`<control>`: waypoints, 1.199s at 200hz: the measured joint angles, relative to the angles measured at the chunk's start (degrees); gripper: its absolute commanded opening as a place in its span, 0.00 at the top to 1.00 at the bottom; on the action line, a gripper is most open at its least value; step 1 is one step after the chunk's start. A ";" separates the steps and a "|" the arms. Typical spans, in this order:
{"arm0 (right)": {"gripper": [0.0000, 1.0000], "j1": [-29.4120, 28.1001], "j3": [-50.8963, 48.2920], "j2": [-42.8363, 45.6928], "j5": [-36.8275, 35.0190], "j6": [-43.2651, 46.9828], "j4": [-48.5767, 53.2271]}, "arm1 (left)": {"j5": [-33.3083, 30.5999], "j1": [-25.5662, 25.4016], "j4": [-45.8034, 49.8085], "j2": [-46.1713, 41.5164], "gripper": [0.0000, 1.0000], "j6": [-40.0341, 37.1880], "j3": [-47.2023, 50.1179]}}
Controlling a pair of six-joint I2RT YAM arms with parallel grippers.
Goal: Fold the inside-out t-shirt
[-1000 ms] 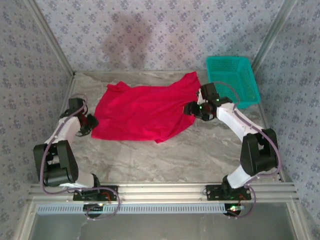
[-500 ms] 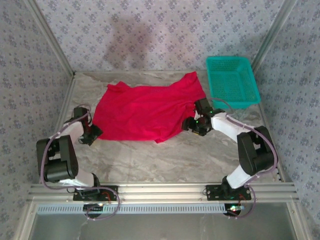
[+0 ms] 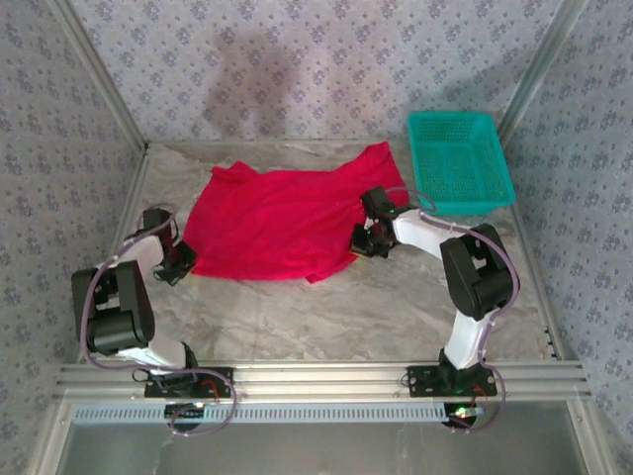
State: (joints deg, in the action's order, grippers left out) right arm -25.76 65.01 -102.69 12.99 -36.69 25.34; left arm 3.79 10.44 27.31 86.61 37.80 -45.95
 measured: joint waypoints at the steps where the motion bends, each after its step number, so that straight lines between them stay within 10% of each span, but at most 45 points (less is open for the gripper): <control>1: 1.00 0.00 0.07 0.11 0.02 0.15 0.15 | 0.00 0.00 0.02 -0.09 1.00 -0.02 -0.02; 95: 1.00 2.27 17.90 26.51 -0.42 10.88 23.96 | 0.07 0.07 10.97 -29.07 1.00 -1.25 -10.08; 115: 0.98 5.01 23.76 19.02 1.44 10.88 23.82 | 1.55 -0.33 10.38 -24.15 1.00 -1.27 -11.19; 141: 0.57 7.96 41.99 -2.58 5.31 10.38 24.37 | 3.04 -1.51 6.84 -13.29 1.00 -1.18 -11.41; 175: 0.48 9.55 69.11 -28.87 5.51 13.38 30.99 | 3.93 -2.71 4.13 -5.68 1.00 -1.11 -11.26; 240: 0.43 6.88 14.78 2.38 2.25 12.50 20.37 | 5.64 -2.82 0.33 -6.69 1.00 -1.11 -4.98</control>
State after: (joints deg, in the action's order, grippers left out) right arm -18.87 79.79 -100.31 15.25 -24.18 45.71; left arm 9.43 7.62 27.64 79.92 36.69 -50.94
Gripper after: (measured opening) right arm 0.565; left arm 0.039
